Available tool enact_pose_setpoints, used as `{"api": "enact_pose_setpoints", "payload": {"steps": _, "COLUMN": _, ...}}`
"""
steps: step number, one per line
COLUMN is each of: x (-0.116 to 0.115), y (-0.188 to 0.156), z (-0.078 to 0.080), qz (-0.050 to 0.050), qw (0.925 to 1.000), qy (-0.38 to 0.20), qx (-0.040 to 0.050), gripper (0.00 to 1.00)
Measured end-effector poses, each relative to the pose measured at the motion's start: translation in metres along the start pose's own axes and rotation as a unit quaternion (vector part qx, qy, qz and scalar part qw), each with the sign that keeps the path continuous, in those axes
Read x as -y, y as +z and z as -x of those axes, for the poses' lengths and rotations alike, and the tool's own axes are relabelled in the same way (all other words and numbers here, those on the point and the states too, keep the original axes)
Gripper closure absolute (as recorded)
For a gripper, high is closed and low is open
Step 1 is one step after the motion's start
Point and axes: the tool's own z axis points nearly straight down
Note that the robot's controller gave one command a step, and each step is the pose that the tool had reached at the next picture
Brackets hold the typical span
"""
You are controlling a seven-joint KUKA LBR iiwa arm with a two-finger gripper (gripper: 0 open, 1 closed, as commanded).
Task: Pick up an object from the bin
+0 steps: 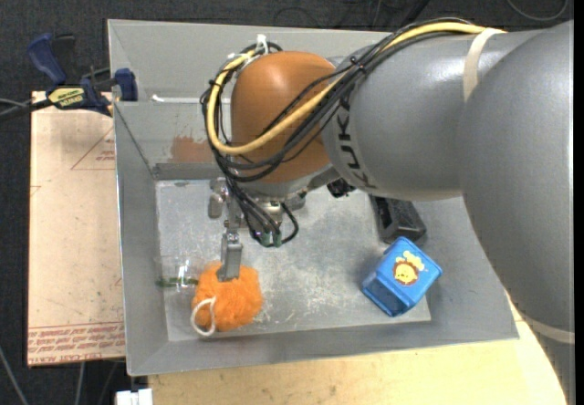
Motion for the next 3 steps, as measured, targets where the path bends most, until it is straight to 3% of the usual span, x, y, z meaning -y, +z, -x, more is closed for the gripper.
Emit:
{"api": "enact_pose_setpoints", "payload": {"steps": 1, "x": 0.001, "y": -0.005, "z": 0.001, "qz": 0.001, "qw": 1.0000, "qy": 0.002, "qx": 0.0033, "gripper": 0.00}}
{"api": "enact_pose_setpoints", "payload": {"steps": 2, "x": 0.015, "y": 0.034, "z": -0.007, "qz": 0.002, "qw": 0.9996, "qy": -0.027, "qx": 0.0056, "gripper": 0.00}}
{"api": "enact_pose_setpoints", "payload": {"steps": 3, "x": 0.024, "y": 0.074, "z": -0.023, "qz": 0.002, "qw": 1.0000, "qy": 0.005, "qx": 0.0036, "gripper": 0.00}}
